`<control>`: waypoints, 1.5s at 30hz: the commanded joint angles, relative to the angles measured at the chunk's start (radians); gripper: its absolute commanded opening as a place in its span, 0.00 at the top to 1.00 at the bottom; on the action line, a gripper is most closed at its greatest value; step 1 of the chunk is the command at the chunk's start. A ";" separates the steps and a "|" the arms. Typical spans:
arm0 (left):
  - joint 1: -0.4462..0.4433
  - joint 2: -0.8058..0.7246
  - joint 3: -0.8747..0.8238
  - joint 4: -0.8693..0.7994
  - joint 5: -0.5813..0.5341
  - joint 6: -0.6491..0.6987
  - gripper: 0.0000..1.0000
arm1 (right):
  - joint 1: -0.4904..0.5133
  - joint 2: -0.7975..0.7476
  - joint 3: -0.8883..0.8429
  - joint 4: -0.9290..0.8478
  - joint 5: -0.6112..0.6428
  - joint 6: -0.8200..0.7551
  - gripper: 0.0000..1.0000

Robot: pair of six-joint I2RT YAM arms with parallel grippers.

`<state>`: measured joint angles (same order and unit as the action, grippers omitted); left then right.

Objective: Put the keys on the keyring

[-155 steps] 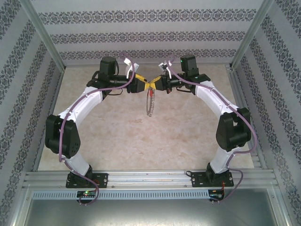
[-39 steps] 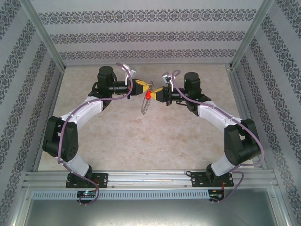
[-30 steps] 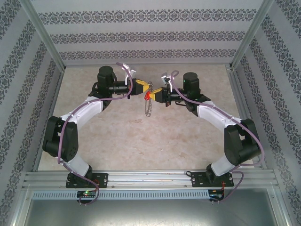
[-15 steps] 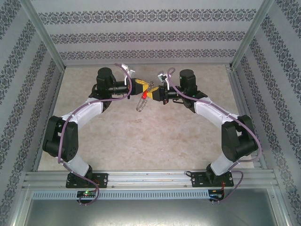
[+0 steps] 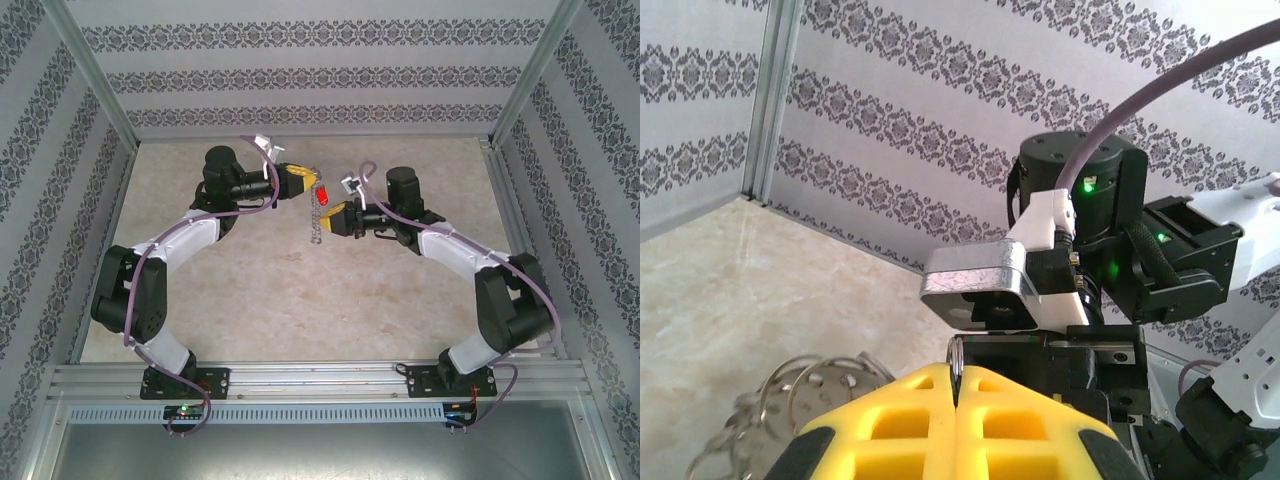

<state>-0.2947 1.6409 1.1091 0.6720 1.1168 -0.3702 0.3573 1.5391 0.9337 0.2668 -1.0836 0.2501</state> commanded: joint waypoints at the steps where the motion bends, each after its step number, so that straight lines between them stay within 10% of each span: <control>1: -0.008 0.002 -0.005 0.129 0.004 -0.038 1.00 | -0.031 -0.105 -0.039 0.080 0.020 0.040 0.75; 14: -0.008 0.003 -0.026 0.185 0.003 -0.076 1.00 | -0.001 -0.162 0.011 0.301 0.280 0.323 0.68; 37: -0.008 0.014 -0.029 0.212 0.013 -0.110 1.00 | 0.055 0.035 0.080 0.651 0.176 0.561 0.80; 45: -0.008 0.016 -0.028 0.220 0.017 -0.119 1.00 | 0.038 0.024 0.053 0.654 0.191 0.554 0.69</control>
<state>-0.2928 1.6451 1.0790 0.8238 1.1145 -0.4770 0.3840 1.5684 0.9810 0.8616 -0.8612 0.8055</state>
